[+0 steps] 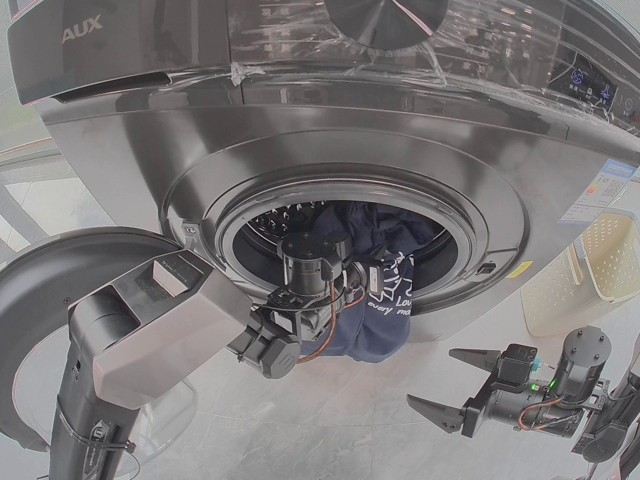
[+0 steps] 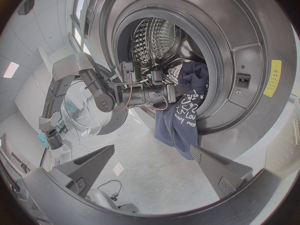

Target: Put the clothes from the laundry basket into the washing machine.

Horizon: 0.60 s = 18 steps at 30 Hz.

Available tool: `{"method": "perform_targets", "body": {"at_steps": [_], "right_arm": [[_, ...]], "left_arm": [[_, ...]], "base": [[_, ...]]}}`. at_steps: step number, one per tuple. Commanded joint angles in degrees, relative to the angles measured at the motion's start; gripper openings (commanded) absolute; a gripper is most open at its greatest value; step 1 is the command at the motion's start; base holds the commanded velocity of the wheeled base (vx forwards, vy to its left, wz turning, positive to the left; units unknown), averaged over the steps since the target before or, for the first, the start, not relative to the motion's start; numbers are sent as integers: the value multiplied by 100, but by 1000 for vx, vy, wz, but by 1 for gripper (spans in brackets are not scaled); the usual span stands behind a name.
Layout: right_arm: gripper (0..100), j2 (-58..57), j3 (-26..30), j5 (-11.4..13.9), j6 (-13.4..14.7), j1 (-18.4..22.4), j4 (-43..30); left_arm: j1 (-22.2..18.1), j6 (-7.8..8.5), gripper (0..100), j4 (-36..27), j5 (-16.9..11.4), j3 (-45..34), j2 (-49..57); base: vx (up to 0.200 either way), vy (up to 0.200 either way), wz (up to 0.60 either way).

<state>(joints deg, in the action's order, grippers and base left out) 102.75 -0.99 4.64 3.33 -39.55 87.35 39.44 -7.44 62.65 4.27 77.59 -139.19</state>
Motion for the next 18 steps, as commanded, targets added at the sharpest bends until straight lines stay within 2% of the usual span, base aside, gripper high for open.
{"method": "perform_targets", "body": {"at_steps": [1, 4, 9, 16, 17, 18], "right_arm": [[100, 43, 90, 1, 1, -18, 2], [100, 52, 90, -7, 1, -18, 11], [100, 60, 90, 1, 1, -18, 11], [100, 96, 90, 1, 1, -18, 11], [100, 96, 90, 1, 1, -18, 11], [100, 96, 90, 1, 1, -18, 11]], "left_arm": [[-6, -21, 0, 11, 13, 371, -284], [-85, -39, 0, 11, 136, 933, -398], [-402, -39, 0, -16, 628, 1698, -539], [-665, -47, 0, -33, 742, 1997, -477], [-674, -47, 100, -25, 769, 1970, -468], [-674, -47, 100, -16, 786, 1926, -442]], "base": [[0, 0, 0], [0, 0, 0], [0, 0, 0], [0, 0, 0], [0, 0, 0], [0, 0, 0]]}}
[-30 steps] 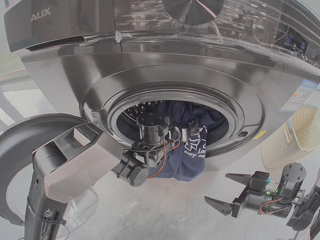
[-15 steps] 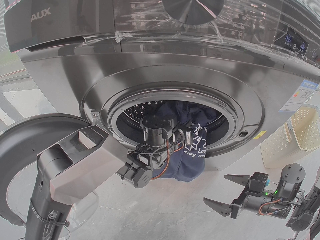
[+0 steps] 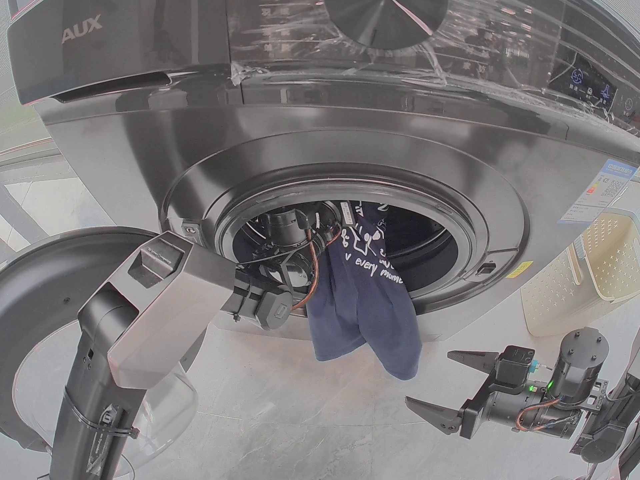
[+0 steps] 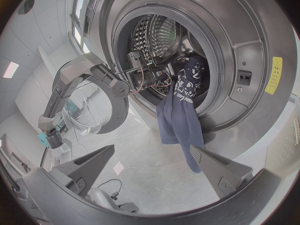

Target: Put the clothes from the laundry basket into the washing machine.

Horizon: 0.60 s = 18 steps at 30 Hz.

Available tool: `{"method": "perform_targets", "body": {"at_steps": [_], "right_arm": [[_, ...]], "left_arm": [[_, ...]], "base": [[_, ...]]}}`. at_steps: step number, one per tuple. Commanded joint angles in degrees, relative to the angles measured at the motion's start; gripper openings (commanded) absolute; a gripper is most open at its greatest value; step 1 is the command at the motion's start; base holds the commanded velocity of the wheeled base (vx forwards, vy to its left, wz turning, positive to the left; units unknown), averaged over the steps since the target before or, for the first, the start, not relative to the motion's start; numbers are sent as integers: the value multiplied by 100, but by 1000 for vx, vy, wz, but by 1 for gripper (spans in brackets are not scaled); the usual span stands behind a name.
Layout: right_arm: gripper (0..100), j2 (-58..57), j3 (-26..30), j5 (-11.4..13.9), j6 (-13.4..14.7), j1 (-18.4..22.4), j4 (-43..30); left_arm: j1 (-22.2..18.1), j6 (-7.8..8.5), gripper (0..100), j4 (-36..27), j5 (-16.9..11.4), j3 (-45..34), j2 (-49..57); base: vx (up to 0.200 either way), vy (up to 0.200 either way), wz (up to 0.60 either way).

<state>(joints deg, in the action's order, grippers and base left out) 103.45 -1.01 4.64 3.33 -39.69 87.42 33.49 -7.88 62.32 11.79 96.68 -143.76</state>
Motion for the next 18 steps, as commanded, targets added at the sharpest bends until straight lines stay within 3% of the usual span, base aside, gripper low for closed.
{"method": "perform_targets", "body": {"at_steps": [1, 8, 11, 14, 18], "right_arm": [[100, 26, 92, 1, 1, -3, 3], [100, 44, 92, 1, 1, 5, 3], [100, 44, 92, 1, 1, -3, 3], [100, 44, 92, -7, 1, -3, 3], [100, 44, 92, -7, 1, -3, 3]], "left_arm": [[-79, -4, 100, 26, 34, -44, 77], [176, -39, 100, 52, 16, -739, 463], [422, -206, 100, -97, -335, -1688, 964], [554, -232, 100, -159, -660, -2171, 1175], [598, -232, 100, -167, -731, -2338, 1105]], "base": [[0, 0, 0], [0, 0, 0], [0, 0, 0], [0, 0, 0], [0, 0, 0]]}}
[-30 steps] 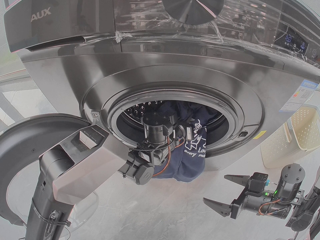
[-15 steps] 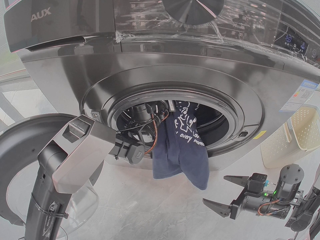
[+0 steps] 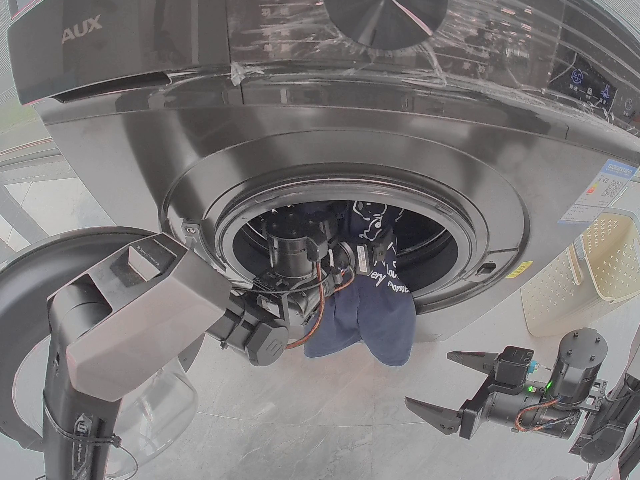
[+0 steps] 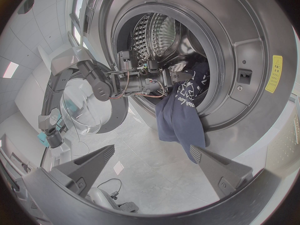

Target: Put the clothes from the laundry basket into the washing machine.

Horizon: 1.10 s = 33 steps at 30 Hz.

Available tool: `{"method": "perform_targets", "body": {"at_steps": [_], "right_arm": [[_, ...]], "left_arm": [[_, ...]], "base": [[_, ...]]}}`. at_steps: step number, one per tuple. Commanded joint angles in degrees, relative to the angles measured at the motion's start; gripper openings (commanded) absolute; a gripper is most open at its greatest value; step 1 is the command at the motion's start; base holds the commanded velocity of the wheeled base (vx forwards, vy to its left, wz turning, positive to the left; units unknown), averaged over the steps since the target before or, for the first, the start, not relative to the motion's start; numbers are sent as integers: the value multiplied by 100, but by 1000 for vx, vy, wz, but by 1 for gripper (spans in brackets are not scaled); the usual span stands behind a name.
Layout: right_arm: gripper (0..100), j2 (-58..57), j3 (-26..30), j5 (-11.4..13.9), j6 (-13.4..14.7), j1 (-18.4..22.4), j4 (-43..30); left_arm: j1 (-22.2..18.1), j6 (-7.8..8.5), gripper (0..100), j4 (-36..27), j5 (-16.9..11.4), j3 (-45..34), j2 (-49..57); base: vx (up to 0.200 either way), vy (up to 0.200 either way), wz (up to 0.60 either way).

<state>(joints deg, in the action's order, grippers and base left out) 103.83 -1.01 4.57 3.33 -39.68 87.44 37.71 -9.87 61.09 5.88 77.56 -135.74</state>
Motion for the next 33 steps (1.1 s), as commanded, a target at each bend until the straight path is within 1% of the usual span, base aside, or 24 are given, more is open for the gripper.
{"method": "perform_targets", "body": {"at_steps": [1, 8, 9, 11, 15, 17, 18, 20, 21, 22, 23, 24, 25, 27, 32, 33], "right_arm": [[100, 6, 92, 0, 1, -5, 1], [100, 6, 92, 9, 1, 4, 1], [100, 6, 92, 9, 1, -5, 1], [100, 15, 92, 9, 1, -5, 1], [100, 15, 92, 9, 1, -5, 1], [100, 6, 92, 9, 1, -5, 1], [100, 15, 92, 9, 1, -5, 1], [100, 15, 92, 9, 1, -5, 1], [100, 15, 92, 9, 1, -5, 1], [100, 15, 84, 9, 1, -5, 1], [100, 24, 84, 9, 1, -5, 1], [100, 32, 84, 9, 1, -5, 1], [100, 59, 84, 9, 1, -5, 10], [100, 67, 84, 9, 1, -5, 1], [100, 67, 92, 9, 1, -5, 1], [100, 67, 92, 9, 1, -5, 1]], "left_arm": [[176, -23, 100, -44, -139, -434, 188], [105, 29, 100, -9, -148, -267, -339], [105, 29, 0, -9, -148, -250, -365], [97, 29, 0, -9, -148, -162, -427], [-35, -6, 0, -53, -60, 524, -585], [-141, -15, 0, -71, 80, 884, -638], [-229, -15, 0, -88, 274, 1192, -690], [-334, -23, 0, -106, 511, 1622, -770], [-334, -23, 0, -106, 520, 1649, -770], [-422, -50, 0, -106, 573, 1947, -787], [-448, -67, 0, -115, 581, 2071, -787], [-457, -76, 0, -115, 581, 2114, -787], [-457, -129, 0, -115, 581, 2238, -787], [-457, -182, 0, -115, 590, 2325, -787], [-413, -182, 0, -141, 660, 2114, -752], [-387, -182, 100, -141, 660, 2044, -726]], "base": [[0, 0, 0], [0, 0, 0], [0, 0, 0], [0, 0, 0], [0, 0, 0], [0, 0, 0], [0, 0, 0], [0, 0, 0], [0, 0, 0], [0, 0, 0], [0, 0, 0], [0, 0, 0], [0, 0, 0], [0, 0, 0], [0, 0, 0], [0, 0, 0]]}}
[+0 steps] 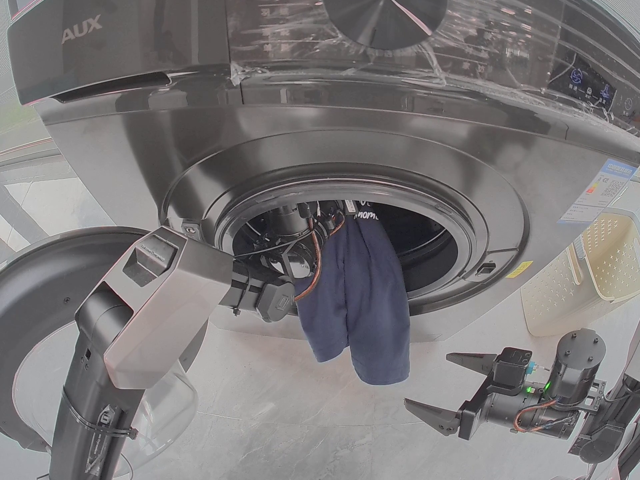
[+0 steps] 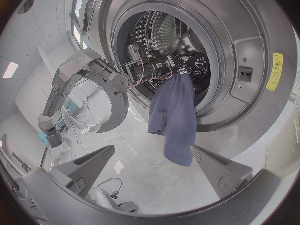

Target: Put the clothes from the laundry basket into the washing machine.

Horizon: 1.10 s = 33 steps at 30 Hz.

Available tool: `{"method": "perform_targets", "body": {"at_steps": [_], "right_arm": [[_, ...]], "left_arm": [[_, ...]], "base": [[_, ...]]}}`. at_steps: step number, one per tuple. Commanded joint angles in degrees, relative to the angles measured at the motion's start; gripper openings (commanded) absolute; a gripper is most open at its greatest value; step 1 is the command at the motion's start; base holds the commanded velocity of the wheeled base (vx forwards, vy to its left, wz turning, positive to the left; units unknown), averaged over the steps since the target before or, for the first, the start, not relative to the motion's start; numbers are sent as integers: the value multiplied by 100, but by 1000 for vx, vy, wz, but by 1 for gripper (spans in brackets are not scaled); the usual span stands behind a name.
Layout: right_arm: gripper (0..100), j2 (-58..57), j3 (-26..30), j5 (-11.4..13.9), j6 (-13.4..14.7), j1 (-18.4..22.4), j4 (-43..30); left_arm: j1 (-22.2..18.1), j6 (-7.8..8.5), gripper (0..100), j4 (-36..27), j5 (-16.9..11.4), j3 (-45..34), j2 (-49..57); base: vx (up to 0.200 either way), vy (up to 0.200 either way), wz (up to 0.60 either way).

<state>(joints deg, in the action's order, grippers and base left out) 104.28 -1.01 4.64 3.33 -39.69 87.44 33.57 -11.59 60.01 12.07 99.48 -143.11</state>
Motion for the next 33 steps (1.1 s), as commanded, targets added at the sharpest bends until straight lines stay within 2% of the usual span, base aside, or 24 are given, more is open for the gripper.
{"method": "perform_targets", "body": {"at_steps": [1, 6, 10, 11, 15, 19, 23, 24, 29, 33], "right_arm": [[100, 22, 92, 1, 1, -3, 1], [100, 22, 92, 1, 1, -3, 1], [100, 22, 92, 1, 1, -3, 1], [100, 22, 92, 1, 1, -3, 1], [100, 22, 92, 1, 1, -3, 1], [100, 22, 92, 1, 1, -12, 1], [100, 22, 75, 1, 1, -65, 10], [100, 22, 75, 1, 1, -65, 10], [100, 22, 57, 1, 1, -74, 10], [100, 22, 48, 1, 1, -74, 18]], "left_arm": [[27, -18, 100, -25, 41, -227, 28], [211, -98, 100, -34, 32, -728, 318], [290, -80, 100, -51, 32, -1079, 520], [369, -62, 100, -122, 32, -1475, 696], [396, -10, 100, -412, 32, -2020, 916], [325, 8, 100, -702, 32, -2134, 872], [317, 8, 100, -737, -3, -1888, 600], [317, -1, 0, -728, -12, -1826, 512], [360, -1, 0, -737, -82, -1545, 310], [396, -62, 0, -710, -108, -1255, 257]], "base": [[0, 0, 0], [0, 0, 0], [0, 0, 0], [0, 0, 0], [0, 0, 0], [0, 0, 0], [0, 0, 0], [0, 0, 0], [0, 0, 0], [0, 0, 0]]}}
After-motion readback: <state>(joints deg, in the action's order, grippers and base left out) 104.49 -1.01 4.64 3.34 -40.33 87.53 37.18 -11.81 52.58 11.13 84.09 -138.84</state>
